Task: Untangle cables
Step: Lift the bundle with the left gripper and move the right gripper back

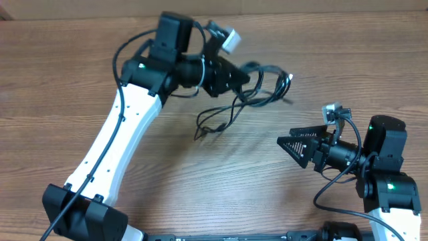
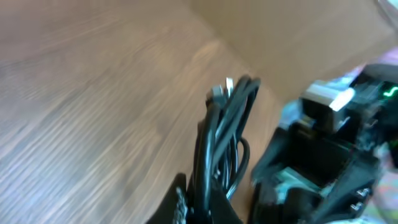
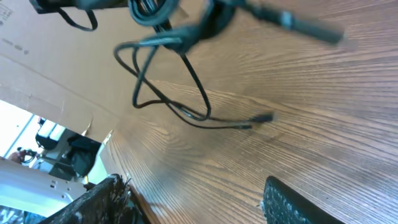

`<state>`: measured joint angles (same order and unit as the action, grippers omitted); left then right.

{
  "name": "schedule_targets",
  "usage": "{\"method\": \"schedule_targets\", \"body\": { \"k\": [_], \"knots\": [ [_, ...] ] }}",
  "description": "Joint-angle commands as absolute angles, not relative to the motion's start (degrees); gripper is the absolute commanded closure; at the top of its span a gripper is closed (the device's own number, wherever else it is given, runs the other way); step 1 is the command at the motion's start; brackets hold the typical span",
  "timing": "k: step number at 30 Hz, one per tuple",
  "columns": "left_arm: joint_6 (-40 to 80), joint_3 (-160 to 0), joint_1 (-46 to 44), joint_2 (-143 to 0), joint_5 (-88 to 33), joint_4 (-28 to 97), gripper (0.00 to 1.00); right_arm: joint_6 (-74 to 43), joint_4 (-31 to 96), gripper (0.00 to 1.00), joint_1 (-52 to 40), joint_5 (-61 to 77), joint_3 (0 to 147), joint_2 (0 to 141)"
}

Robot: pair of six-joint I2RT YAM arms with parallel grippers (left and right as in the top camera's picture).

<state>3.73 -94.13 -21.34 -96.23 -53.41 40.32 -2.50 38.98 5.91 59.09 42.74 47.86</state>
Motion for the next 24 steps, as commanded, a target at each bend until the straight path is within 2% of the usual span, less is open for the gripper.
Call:
{"method": "schedule_targets", "body": {
  "k": [1,8,16,24],
  "knots": [
    [14.5,-95.0,-21.5,-95.6,-61.6,35.5,0.96,-4.7,36.5,0.31,5.8,62.7,43.2,47.4],
    [30.3,-95.0,-25.6,-95.6,-61.6,23.7,0.96,-4.7,32.6,0.32,5.8,68.1,43.2,47.4],
    [39.4,-95.0,-30.8,-95.6,-61.6,16.3,0.96,-1.6,31.7,0.38,5.8,69.8,43.2,47.4],
    [48.3,-95.0,-31.3,-95.6,-62.0,15.6,0.96,-0.8,27.7,0.44,5.8,69.8,43.2,47.4]
  ]
}}
